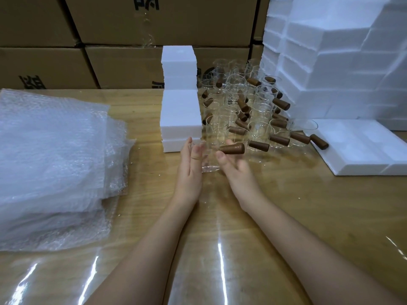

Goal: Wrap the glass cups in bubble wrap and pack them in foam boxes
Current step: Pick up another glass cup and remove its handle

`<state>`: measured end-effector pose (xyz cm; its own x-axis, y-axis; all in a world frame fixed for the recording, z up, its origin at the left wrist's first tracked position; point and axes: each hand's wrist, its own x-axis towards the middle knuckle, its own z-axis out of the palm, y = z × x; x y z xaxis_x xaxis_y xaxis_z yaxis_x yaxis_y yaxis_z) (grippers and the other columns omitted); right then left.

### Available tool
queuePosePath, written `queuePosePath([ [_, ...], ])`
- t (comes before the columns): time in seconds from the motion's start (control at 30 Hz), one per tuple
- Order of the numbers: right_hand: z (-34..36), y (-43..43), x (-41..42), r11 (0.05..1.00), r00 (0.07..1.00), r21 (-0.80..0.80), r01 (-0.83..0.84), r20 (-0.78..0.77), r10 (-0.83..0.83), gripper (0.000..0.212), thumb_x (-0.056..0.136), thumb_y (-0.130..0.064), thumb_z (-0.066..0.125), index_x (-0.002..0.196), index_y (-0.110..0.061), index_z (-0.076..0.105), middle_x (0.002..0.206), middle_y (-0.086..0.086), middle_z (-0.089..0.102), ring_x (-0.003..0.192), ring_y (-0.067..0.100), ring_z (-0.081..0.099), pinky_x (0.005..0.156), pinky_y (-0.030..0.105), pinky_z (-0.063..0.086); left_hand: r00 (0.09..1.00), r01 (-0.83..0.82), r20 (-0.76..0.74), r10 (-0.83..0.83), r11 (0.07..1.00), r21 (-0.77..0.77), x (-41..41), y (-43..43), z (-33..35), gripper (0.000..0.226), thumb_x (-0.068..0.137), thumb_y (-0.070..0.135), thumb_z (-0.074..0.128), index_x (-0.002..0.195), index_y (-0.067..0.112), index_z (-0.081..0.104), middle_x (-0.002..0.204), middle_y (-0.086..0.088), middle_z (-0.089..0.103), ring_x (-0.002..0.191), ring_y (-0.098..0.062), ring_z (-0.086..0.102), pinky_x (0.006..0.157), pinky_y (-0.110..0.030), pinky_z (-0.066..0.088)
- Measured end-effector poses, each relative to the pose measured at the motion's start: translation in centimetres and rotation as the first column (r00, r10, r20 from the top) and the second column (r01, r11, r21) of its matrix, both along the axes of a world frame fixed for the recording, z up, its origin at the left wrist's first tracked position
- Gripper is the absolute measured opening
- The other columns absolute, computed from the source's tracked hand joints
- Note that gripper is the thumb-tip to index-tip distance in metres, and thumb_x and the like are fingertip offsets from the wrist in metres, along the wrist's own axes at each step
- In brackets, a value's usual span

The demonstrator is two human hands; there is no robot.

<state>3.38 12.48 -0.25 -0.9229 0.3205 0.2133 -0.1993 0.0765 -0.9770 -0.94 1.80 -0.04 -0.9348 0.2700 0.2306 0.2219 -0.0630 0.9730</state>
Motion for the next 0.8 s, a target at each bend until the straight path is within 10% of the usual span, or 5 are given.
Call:
queuePosePath([
  [0.2, -0.7, -0.3, 0.3, 0.974, 0.988, 0.174, -0.146, 0.079, 0.134, 0.057, 0.091, -0.040, 0.044, 0.135, -0.003, 0.043, 0.123, -0.029, 0.040, 0.101, -0.037, 0.034, 0.087, -0.004, 0.032, 0.995, 0.059, -0.077, -0.064, 0.996, -0.065, 0.2, 0.2, 0.0, 0.071, 0.089, 0.043, 0.032, 0.150, 0.013, 0.009, 0.152, -0.001, 0.028, 0.139, -0.012, 0.032, 0.112, -0.020, 0.029],
  [0.4, -0.4, 0.1, 0.5, 0.943, 0.988, 0.301, -0.142, -0.011, 0.153, 0.058, 0.098, -0.028, 0.042, 0.147, -0.003, 0.025, 0.134, -0.018, 0.046, 0.110, -0.029, 0.039, 0.091, -0.002, 0.030, 0.990, 0.138, -0.039, -0.138, 0.990, 0.002, -0.1, -0.2, -0.1, 0.062, 0.096, 0.022, 0.048, 0.146, 0.015, 0.012, 0.145, 0.006, 0.034, 0.128, 0.009, 0.040, 0.097, -0.006, 0.037],
  [0.57, -0.2, 1.7, 0.2, 0.967, 0.967, -0.021, -0.253, -0.024, 0.252, 0.062, 0.089, -0.004, 0.057, 0.142, -0.025, 0.032, 0.123, -0.027, 0.060, 0.116, 0.002, 0.056, 0.090, 0.015, 0.045, 0.989, 0.105, -0.097, -0.111, 0.992, -0.067, 0.3, -0.1, -0.3, 0.080, 0.079, 0.043, 0.070, 0.141, 0.022, 0.023, 0.150, -0.008, 0.036, 0.139, -0.016, 0.036, 0.113, -0.042, 0.034],
  [0.8, 0.0, 2.5, 0.1, 0.874, 0.925, -0.304, -0.378, -0.086, 0.370, 0.063, 0.078, -0.003, 0.068, 0.133, -0.028, 0.050, 0.135, -0.003, 0.056, 0.128, 0.021, 0.050, 0.099, 0.029, 0.046, 0.966, 0.052, -0.245, -0.086, 0.988, -0.145, 0.2, -0.1, -0.6, 0.069, 0.077, 0.051, 0.064, 0.133, 0.046, 0.024, 0.139, 0.026, 0.035, 0.134, 0.006, 0.035, 0.113, -0.032, 0.033],
])
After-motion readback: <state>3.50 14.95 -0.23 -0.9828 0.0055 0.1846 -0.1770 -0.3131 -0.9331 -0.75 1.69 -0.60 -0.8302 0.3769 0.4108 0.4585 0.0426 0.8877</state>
